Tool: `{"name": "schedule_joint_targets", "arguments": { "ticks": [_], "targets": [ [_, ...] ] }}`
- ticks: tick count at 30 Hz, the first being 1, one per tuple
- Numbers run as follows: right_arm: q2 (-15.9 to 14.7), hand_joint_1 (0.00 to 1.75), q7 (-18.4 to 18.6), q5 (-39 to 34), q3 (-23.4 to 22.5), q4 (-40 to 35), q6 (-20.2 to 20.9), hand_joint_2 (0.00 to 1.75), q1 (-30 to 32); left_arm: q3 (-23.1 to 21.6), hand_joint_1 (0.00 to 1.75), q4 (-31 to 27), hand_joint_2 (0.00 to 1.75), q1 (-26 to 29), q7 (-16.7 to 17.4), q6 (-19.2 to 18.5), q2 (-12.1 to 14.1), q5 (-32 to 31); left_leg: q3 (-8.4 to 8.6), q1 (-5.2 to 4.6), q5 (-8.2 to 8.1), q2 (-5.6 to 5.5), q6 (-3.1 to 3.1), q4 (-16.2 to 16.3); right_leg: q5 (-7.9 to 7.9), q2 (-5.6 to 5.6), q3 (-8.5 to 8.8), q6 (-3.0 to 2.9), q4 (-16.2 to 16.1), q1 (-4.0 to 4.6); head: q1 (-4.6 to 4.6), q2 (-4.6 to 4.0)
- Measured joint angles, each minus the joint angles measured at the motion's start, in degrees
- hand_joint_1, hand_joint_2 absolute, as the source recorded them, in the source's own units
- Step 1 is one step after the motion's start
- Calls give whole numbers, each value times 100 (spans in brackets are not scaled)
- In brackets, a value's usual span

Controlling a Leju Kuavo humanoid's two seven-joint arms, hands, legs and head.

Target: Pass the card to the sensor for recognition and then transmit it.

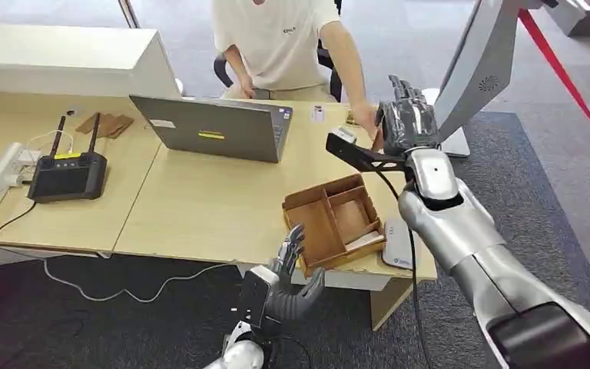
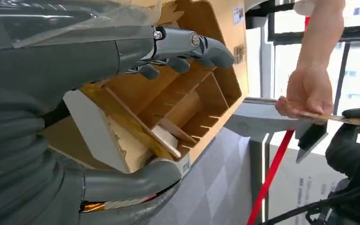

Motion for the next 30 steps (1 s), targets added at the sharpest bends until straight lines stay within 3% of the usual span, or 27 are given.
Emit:
{"name": "schedule_joint_targets", "arguments": {
  "ticks": [3,4,5,6,7,19,22,24,27,30],
  "targets": [
    [98,175,87,35,68,234,2,175,-75,-37,0,7,175,-15,44,0,0,9,-4,0,1,-4,0,0,0,-4,-3,0,1,0,0,0],
    [133,161,96,41,83,293,2,175,-95,-46,0,7,175,-19,48,0,0,11,-3,0,1,-4,0,0,0,-4,-4,0,0,0,-2,0],
    [149,161,96,41,98,339,0,175,-113,-59,0,9,175,-25,48,0,0,17,-3,0,1,-4,0,0,0,-4,-4,0,0,0,0,0],
    [164,7,96,39,109,386,-6,175,-132,-74,0,9,175,-31,48,-6,0,22,-5,0,1,-4,0,1,0,-4,-4,0,0,0,0,0],
    [170,0,96,39,122,435,-13,175,-153,-81,0,11,175,-38,48,-18,0,31,-4,0,1,-3,0,1,0,-4,-4,0,1,0,-2,0],
    [216,0,24,-59,249,756,-337,175,-262,-188,0,118,175,-131,9,-55,-17,151,-2,0,-2,0,3,2,0,-2,-4,0,-2,0,0,0],
    [227,0,-298,-552,227,773,-788,175,-289,-219,0,142,175,-157,-26,48,-28,216,-1,0,2,0,2,2,2,-2,-3,0,-1,0,0,0],
    [262,0,-899,-1438,118,738,-1215,175,-287,-219,0,146,175,-157,-46,203,-28,214,0,0,3,0,2,2,2,-2,-1,0,1,0,0,0],
    [361,0,-1728,-2659,-142,524,-1495,175,-230,-212,0,142,175,-137,-46,376,-13,170,2,0,3,0,1,2,2,-2,-1,0,1,0,0,0],
    [435,0,-1841,-2982,-302,268,-1523,175,-110,-208,0,133,175,-105,-31,411,11,155,2,1,3,-2,1,2,2,-2,-1,0,1,1,-2,0]
  ]
}}
